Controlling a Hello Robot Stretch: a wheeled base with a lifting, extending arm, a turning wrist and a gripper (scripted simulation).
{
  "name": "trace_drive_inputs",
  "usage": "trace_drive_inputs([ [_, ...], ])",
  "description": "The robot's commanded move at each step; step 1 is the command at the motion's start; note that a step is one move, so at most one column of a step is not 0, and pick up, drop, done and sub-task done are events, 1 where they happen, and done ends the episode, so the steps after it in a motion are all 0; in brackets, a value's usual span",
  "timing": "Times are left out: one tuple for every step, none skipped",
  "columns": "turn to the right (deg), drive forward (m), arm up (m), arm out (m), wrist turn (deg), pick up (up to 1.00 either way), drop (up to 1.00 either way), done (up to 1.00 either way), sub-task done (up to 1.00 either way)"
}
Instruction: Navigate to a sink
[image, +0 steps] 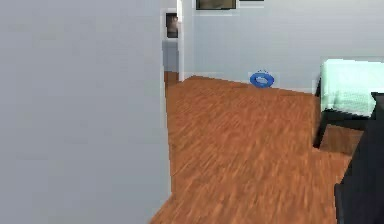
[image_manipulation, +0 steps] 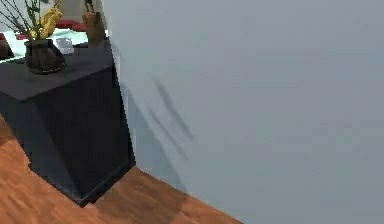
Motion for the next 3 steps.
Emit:
trace_drive_inputs([
  [15.0,0.0,0.0,0.0,0.0,0.0,0.0,0.0,0.0],
  [0.0,1.0,0.0,0.0,0.0,0.0,0.0,0.0,0.0],
  [9.0,0.0,0.0,0.0,0.0,0.0,0.0,0.0,0.0],
])
